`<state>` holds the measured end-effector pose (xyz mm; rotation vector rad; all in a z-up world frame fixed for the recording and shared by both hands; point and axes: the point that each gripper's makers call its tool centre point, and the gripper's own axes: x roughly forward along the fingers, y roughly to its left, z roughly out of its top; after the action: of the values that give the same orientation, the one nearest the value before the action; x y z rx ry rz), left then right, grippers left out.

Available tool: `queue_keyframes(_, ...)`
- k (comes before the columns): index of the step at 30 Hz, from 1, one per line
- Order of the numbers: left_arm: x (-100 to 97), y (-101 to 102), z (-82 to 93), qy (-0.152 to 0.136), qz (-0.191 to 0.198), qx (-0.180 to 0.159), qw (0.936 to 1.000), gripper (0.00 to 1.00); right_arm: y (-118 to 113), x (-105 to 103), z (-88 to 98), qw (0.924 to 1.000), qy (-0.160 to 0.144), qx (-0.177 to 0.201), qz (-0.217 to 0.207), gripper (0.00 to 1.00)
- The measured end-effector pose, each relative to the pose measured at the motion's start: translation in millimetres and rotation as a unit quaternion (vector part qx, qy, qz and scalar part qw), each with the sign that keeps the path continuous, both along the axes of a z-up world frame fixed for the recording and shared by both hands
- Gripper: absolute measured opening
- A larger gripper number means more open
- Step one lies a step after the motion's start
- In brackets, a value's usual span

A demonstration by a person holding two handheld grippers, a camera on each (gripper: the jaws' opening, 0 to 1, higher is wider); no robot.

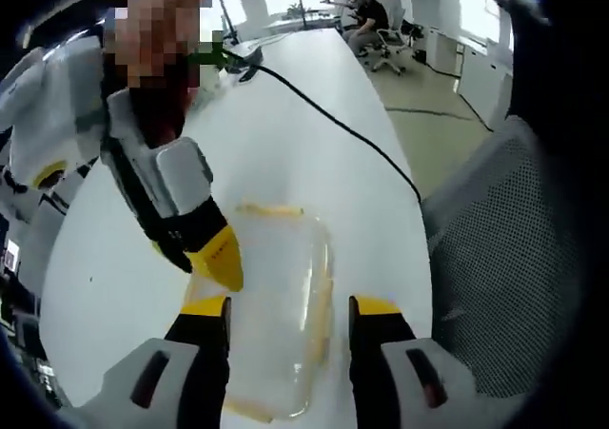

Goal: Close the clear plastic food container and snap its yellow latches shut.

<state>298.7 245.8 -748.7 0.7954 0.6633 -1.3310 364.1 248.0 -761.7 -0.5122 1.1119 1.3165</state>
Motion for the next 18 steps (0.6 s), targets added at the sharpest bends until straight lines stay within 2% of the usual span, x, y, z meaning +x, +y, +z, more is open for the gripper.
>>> queue_keyframes(3,-0.8,7,0.5,0.015,-0.004,0.009,0.9998,0.59,-6,-2,0.7,0.9999,-0.008,-0.006,-0.008,0.48)
queue_keyframes(7,-8.6,15,4.5,0.077,-0.002,0.012,0.9969,0.73,-10,-7,4.1,0.9995,-0.024,0.0,-0.019,0.55)
queue_keyframes(10,-1.4,19,10.9,0.077,-0.009,0.009,0.997,0.74,-9,-12,5.9,0.9992,-0.036,0.003,-0.018,0.6)
queue_keyframes(14,2.2,26,11.4,0.1,-0.011,0.015,0.9949,0.75,-10,-17,3.6,0.9985,-0.052,-0.009,-0.011,0.62)
queue_keyframes(18,10.5,34,7.7,0.094,-0.022,0.027,0.995,0.74,-6,-22,4.5,0.9978,-0.066,-0.008,-0.008,0.64)
